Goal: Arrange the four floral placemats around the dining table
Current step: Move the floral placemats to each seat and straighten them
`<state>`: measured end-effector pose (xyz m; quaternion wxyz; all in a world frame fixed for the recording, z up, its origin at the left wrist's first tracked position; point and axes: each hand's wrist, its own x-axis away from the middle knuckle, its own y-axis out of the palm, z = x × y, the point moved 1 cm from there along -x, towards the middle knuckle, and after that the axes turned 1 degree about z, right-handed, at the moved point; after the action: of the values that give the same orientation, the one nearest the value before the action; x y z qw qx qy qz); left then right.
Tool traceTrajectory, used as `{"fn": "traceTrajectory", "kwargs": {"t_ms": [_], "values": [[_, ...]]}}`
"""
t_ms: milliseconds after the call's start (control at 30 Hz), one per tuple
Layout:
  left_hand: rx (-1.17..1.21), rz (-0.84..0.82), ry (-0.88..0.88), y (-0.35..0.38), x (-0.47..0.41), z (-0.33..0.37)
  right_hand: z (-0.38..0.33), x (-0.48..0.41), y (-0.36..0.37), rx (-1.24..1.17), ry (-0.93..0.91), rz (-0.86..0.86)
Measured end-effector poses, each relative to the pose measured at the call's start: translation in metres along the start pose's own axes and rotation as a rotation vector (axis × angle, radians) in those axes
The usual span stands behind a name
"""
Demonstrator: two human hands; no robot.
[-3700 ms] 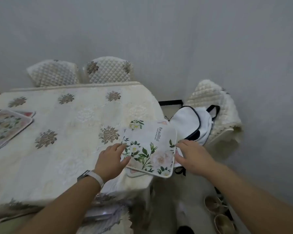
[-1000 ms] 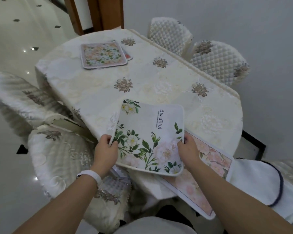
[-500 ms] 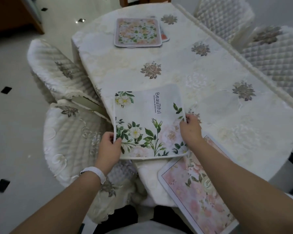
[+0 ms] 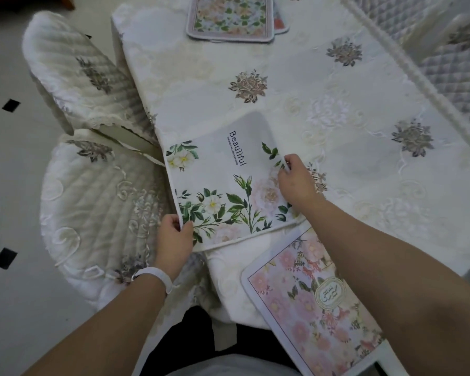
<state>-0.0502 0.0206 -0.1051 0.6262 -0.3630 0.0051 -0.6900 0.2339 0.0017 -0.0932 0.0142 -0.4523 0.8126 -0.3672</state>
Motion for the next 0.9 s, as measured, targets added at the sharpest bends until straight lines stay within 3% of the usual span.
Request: {"fn": "traceTrajectory", "kwargs": {"t_ms": [167,400,567,767,900], "values": [[-0.061,-0.078,0.018,0.0,0.001,-0.009,0.011,-0.013,0.002,0.03,0.008,-0.027],[-0.101,-0.194,0.09,-0.006,0.0,-0.018,0.044,0.012,0.004,0.339,-0.157,-0.086],[-0.479,-0.228,0.186,0.0,0.009,-0.02,0.064,0.03,-0.003,0.518,-0.174,-0.175],[-0.65,-0.213,0.266,0.003,0.01,-0.03,0.079,0.038,-0.013,0.594,-0.225,-0.281],[-0.674,-0.2,0.291,0.005,0.011,-0.029,0.082,0.036,-0.016,0.613,-0.257,-0.265]]}}
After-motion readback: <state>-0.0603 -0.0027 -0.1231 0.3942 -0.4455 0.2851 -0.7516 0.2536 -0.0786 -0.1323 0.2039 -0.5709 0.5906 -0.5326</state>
